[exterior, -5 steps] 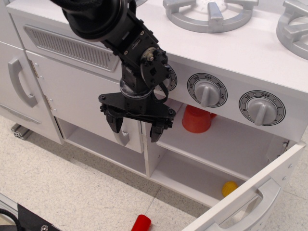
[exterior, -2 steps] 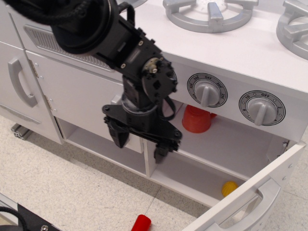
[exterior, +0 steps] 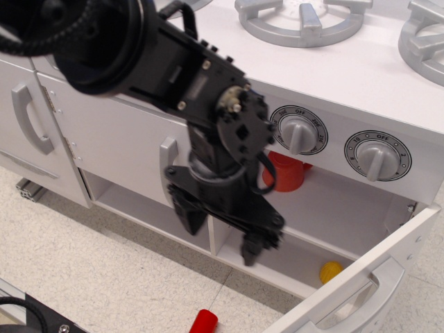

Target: Close oven

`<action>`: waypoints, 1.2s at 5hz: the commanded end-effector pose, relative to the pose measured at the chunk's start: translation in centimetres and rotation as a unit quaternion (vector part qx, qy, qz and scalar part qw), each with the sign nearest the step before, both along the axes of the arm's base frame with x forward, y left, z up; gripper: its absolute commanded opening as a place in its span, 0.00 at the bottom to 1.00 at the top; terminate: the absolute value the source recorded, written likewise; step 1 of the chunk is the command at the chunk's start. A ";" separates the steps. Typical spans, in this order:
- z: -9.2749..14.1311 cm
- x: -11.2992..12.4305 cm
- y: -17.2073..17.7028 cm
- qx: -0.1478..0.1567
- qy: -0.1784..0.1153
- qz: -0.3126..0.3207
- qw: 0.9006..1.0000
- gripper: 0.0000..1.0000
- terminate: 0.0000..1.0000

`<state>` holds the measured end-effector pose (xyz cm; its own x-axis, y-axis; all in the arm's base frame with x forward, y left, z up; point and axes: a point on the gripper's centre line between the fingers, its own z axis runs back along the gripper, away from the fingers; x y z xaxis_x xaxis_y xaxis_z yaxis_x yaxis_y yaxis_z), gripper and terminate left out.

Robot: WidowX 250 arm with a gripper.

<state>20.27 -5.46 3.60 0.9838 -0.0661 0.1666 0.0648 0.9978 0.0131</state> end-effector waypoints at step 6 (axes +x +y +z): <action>-2.1 -3.7 -2.9 0.025 -0.030 -0.071 0.997 1.00 0.00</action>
